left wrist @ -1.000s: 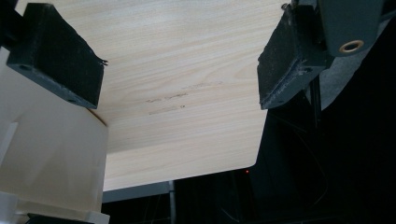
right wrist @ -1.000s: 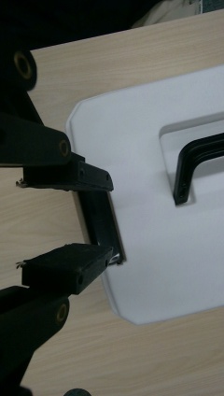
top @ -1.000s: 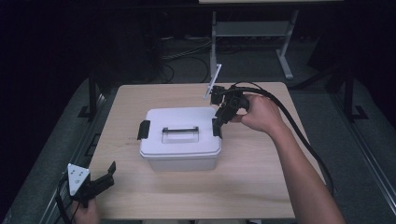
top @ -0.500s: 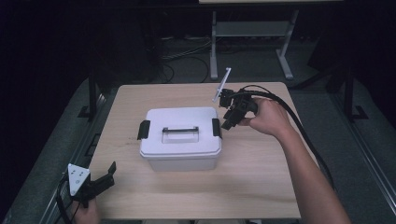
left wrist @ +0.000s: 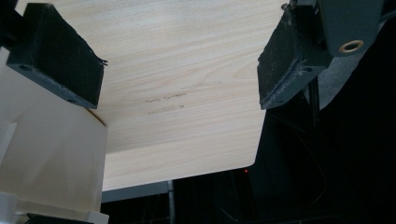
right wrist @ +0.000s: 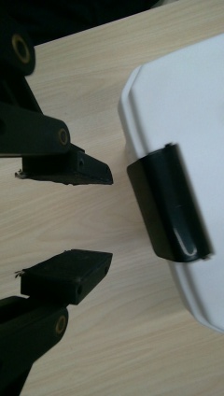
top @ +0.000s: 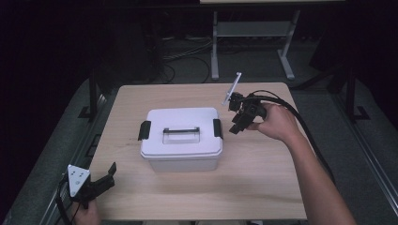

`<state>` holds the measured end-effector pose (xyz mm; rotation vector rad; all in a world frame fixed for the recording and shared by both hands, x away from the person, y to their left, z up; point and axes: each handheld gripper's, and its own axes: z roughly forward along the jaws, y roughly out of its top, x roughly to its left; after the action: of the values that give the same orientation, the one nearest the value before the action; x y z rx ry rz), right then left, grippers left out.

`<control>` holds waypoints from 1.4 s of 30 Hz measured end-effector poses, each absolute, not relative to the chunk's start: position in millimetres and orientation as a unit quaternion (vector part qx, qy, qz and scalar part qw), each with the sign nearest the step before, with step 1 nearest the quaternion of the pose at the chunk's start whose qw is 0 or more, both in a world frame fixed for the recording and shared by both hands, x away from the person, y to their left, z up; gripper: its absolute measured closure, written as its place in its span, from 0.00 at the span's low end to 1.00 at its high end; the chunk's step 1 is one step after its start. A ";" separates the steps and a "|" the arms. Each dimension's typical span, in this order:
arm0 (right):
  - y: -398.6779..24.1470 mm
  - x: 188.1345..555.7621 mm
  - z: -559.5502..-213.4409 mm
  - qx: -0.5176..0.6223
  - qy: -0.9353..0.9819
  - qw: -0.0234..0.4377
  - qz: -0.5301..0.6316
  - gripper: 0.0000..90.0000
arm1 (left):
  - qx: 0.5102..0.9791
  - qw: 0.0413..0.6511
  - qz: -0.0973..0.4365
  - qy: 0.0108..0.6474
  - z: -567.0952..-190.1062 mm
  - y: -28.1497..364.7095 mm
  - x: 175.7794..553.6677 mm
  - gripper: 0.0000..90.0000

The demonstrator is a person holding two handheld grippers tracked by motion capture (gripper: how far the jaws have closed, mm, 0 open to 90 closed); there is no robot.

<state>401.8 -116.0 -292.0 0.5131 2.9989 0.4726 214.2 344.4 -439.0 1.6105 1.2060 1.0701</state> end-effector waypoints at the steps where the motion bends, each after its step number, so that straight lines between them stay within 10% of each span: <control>1: -117.8 401.6 -293.5 0.170 0.973 0.030 0.154 0.60 | 0.642 0.418 0.426 0.481 -439.0 344.6 214.2 0.15; 42: -166.4 393.6 -337.3 0.213 0.965 0.013 0.154 0.58 | 0.642 0.418 0.425 0.482 -439.6 345.1 215.0 0.15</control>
<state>393.6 -166.4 -337.3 0.6623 3.0066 0.4801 215.0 345.1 -439.6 1.6122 1.2086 1.0673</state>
